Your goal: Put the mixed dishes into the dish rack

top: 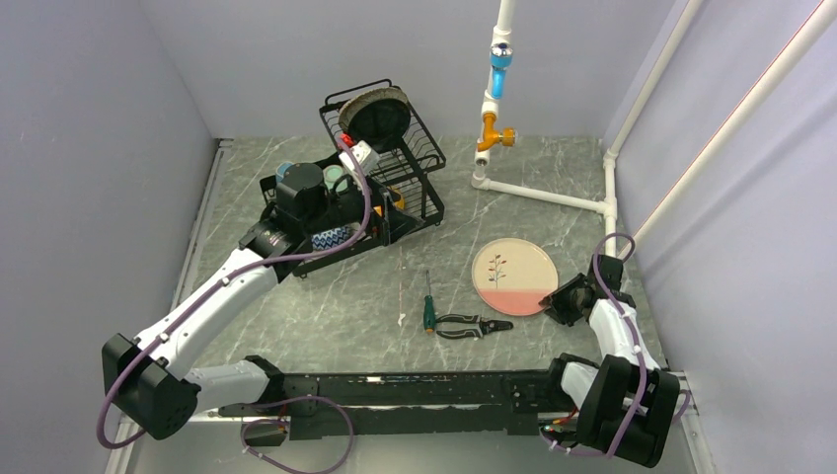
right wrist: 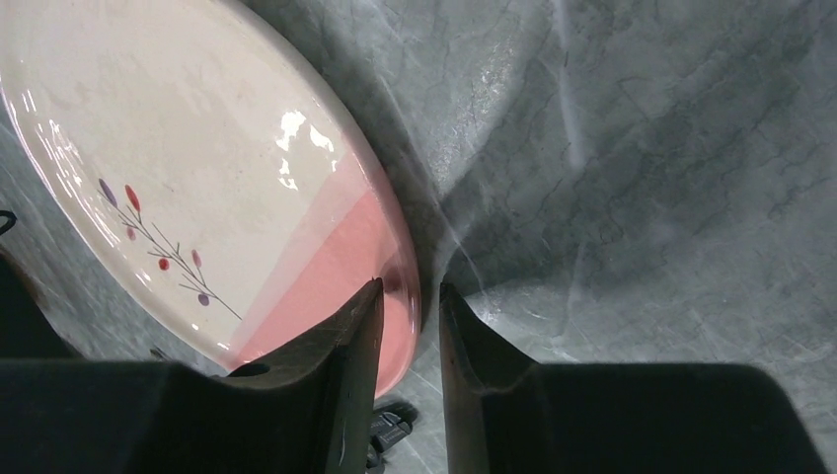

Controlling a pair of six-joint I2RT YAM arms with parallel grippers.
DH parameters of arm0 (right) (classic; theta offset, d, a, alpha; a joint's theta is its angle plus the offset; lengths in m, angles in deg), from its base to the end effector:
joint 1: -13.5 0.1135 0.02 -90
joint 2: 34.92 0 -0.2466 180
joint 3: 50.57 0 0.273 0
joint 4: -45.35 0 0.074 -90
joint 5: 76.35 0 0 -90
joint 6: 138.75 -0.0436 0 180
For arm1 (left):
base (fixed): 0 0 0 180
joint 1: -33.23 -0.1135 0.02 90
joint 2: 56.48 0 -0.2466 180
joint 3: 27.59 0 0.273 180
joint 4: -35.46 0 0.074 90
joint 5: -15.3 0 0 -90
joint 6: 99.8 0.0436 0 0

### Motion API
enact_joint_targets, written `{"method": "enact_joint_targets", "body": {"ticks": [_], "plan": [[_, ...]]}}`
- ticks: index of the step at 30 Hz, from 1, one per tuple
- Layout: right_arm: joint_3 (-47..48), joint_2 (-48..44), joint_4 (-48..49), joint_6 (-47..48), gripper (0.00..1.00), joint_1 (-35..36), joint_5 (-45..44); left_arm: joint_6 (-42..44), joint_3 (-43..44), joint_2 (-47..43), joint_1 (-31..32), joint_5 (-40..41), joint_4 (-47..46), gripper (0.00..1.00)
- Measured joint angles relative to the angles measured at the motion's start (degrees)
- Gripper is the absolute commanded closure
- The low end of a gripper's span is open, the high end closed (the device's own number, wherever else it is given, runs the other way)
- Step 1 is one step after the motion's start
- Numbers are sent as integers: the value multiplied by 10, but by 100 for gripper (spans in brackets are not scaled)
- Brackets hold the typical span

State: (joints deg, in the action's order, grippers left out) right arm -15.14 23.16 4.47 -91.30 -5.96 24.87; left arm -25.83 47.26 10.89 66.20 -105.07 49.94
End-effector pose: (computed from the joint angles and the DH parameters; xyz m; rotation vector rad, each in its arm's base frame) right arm 0.1854 -0.0565 0.1132 1.3383 2.3481 0.3872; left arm 0.2452 -0.1853 0.3631 0.6725 1.6667 -1.0728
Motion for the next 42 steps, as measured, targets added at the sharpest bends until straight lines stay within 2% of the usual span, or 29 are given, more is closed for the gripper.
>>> {"method": "enact_joint_targets", "body": {"ticks": [5, 8, 10, 11, 27, 33, 36, 42], "plan": [[0, 2, 2, -1, 75, 1, -2, 0, 0, 4, 0, 0, 0, 1], [0, 3, 2, -1, 86, 2, -3, 0, 0, 7, 0, 0, 1, 1], [0, 5, 5, -3, 99, 3, -1, -2, 0, 9, 0, 0, 1, 1], [0, 5, 5, -3, 100, 3, -2, -3, 0, 10, 0, 0, 0, 1], [54, 9, -61, -9, 100, 6, 0, -67, -1, 49, 14, -13, -20, 5], [55, 9, -72, -22, 100, 7, 14, -132, -26, 59, 54, -7, -86, 8], [55, 9, -75, -28, 100, 7, 24, -184, -74, 63, 85, 27, -132, 8], [63, 10, -89, -35, 100, 7, 41, -313, -157, 93, 194, 174, -159, 6]]}}
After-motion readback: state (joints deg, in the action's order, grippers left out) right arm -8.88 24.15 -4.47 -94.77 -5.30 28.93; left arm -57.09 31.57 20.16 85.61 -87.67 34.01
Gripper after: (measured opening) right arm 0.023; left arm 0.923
